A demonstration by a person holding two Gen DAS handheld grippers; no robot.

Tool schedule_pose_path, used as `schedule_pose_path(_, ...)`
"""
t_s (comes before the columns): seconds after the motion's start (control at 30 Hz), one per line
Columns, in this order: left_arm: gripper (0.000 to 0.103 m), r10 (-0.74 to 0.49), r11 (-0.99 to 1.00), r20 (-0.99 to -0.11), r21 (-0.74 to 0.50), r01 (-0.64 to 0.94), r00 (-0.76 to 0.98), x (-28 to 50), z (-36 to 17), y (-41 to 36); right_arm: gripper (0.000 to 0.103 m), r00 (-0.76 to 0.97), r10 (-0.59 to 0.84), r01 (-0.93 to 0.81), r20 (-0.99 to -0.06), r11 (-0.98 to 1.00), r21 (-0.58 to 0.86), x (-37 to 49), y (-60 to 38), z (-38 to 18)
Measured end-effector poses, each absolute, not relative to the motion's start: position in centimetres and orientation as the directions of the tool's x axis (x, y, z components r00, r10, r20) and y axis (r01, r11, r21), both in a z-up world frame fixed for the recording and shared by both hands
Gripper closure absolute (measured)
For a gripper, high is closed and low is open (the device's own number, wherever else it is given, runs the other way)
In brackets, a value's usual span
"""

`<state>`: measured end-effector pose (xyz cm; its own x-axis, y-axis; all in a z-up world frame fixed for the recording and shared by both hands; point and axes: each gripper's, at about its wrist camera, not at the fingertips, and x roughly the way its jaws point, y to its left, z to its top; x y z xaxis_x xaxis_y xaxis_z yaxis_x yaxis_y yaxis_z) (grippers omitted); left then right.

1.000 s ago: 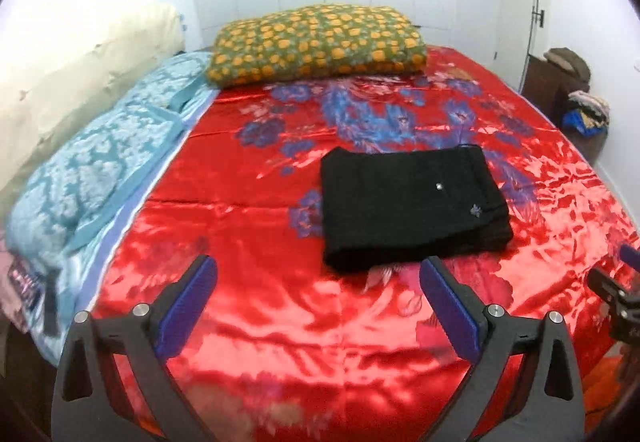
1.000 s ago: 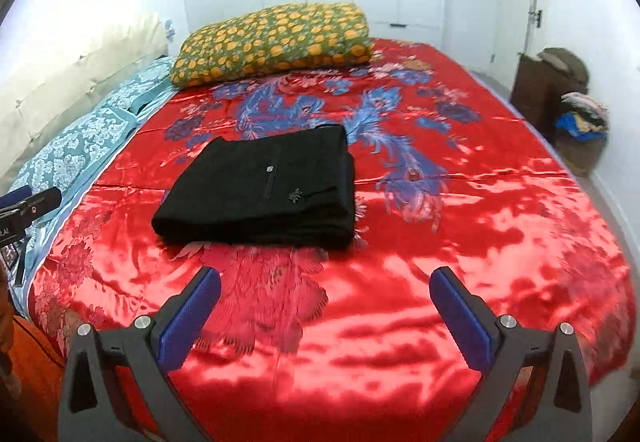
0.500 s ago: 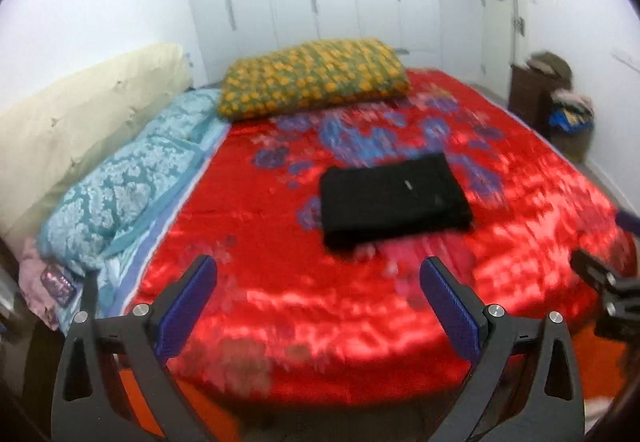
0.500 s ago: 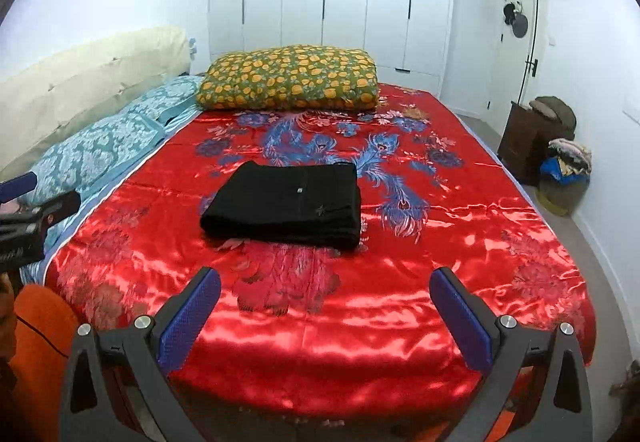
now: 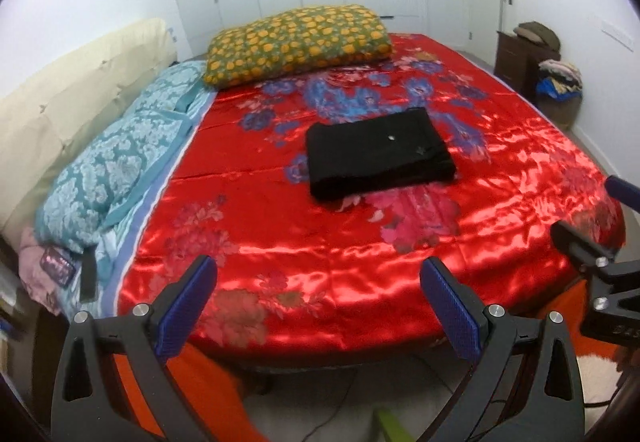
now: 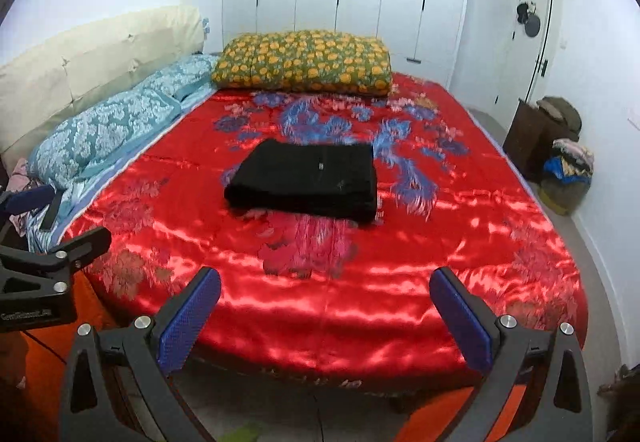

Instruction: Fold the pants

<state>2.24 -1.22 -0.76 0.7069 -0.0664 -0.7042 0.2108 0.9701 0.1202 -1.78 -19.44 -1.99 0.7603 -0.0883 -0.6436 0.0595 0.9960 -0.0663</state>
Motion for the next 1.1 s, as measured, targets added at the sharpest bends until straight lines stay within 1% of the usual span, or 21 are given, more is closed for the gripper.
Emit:
schedule_pose_path(0.13,0.001,-0.122,0.977,-0.72,0.034,0.211,0.683,3.1,-0.4,-0.4,0.0,0.797,-0.088,0.066,-0.597,0.996,-0.059,-1.1,-19.2,0.3)
schedule_pose_path(0.2,0.001,-0.119,0.976,-0.737,0.036,0.215,0.665,3.5,-0.7,-0.6,0.0,0.806,-0.097,0.074,-0.584,0.995,-0.063,-0.9,-19.1,0.7)
schedule_pose_path(0.37,0.001,-0.101,0.979,-0.756,0.04,0.199,0.647,3.8,-1.4,-0.8,0.0,0.79,-0.106,0.081,-0.604,0.994,-0.069,-0.5,-19.0,-0.2)
schedule_pose_path(0.47,0.001,-0.124,0.98,-0.762,0.008,0.201,0.635,4.1,-1.6,-0.7,0.0,0.782,-0.118,0.097,-0.612,0.993,-0.068,-0.5,-19.3,-0.6)
schedule_pose_path(0.7,0.001,-0.122,0.981,-0.753,0.008,0.194,0.647,4.2,-0.9,-1.0,0.0,0.788,-0.138,0.117,-0.6,0.99,-0.074,-0.4,-19.7,0.0)
schedule_pose_path(0.9,0.001,-0.056,0.983,-0.767,0.069,0.169,0.64,4.6,-0.8,-1.5,0.0,0.78,-0.132,0.112,-0.611,0.991,-0.071,-0.2,-19.7,-0.2)
schedule_pose_path(1.03,0.001,-0.09,0.985,-0.767,0.026,0.171,0.635,4.7,-0.6,-1.2,0.0,0.779,-0.142,0.116,-0.611,0.99,-0.082,-0.1,-19.6,-0.1)
schedule_pose_path(1.1,0.001,-0.077,0.986,-0.763,0.037,0.161,0.641,4.8,-0.5,-1.2,0.0,0.779,-0.146,0.119,-0.61,0.989,-0.086,-0.1,-19.7,0.2)
